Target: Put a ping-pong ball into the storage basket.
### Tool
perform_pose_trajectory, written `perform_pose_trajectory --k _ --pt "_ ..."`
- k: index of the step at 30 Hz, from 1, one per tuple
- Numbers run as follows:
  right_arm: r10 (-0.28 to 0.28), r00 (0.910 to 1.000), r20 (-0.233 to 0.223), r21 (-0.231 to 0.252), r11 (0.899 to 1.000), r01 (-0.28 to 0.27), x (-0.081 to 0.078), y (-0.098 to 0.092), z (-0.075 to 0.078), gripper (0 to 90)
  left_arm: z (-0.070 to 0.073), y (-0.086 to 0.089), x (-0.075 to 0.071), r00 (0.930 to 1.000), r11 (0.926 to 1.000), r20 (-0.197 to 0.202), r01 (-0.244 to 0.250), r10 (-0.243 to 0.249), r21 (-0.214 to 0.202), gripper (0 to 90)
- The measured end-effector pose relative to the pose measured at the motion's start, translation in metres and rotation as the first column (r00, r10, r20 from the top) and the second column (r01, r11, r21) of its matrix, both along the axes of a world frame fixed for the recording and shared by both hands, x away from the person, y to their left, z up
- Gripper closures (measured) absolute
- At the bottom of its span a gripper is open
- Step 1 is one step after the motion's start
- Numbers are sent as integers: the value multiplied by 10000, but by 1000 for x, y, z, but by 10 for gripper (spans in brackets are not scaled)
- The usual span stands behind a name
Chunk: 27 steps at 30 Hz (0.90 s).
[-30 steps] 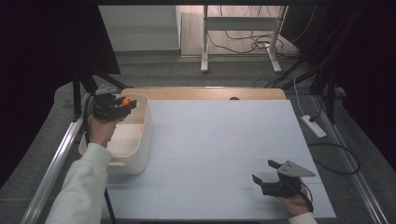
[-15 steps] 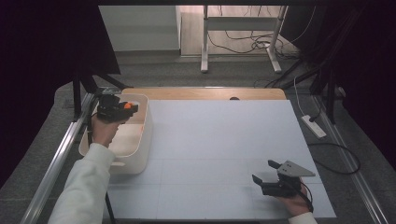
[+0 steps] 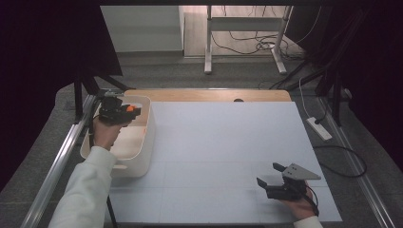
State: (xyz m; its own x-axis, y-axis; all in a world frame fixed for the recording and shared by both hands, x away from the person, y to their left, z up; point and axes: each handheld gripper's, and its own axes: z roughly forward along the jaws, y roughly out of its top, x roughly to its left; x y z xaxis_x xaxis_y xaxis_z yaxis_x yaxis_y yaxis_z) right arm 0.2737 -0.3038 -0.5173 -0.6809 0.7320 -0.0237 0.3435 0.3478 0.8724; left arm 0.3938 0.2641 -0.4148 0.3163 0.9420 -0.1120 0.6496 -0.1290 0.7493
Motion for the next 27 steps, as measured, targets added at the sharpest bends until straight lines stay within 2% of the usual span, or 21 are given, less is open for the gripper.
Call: perform_pose_trajectory --k 2,3,5,6,8,9,15,18,23,27 --pt "-11 10000 -6 11 10000 11 0 0 0 129 0 0 0 10000 10000 46 -18 18 -11 464" --pt "-8 10000 -6 -3 10000 8 0 0 0 129 2 -1 -1 9997 9999 190 -160 160 25 411" --pt "-12 10000 -4 0 10000 12 0 0 0 129 3 -1 -2 9996 9998 225 -160 162 -84 316" --pt "-11 10000 0 9 10000 11 0 0 0 129 4 -1 -3 9996 9997 255 -127 133 -211 316" --pt "-13 10000 1 12 10000 13 0 0 0 129 7 -2 -6 9994 9991 347 13 2 -429 226" --pt "-15 10000 -1 16 10000 15 0 0 0 129 8 -2 -7 9991 9986 403 121 -100 -511 213" --pt "34 10000 27 -22 10000 -34 0 1 0 129 15 -2 -17 9959 9946 812 485 -410 -918 185" --pt "59 10000 43 1 10000 -59 1 2 0 129 15 -3 -22 9942 9895 815 797 -701 -1206 174" --pt "111 9999 27 10 9999 -111 2 3 0 129 16 -7 -31 9894 9849 1118 1077 -928 -1355 173" --pt "147 9999 -12 43 9999 -147 2 4 0 129 17 -11 -38 9834 9775 1317 1446 -1249 -1533 174"
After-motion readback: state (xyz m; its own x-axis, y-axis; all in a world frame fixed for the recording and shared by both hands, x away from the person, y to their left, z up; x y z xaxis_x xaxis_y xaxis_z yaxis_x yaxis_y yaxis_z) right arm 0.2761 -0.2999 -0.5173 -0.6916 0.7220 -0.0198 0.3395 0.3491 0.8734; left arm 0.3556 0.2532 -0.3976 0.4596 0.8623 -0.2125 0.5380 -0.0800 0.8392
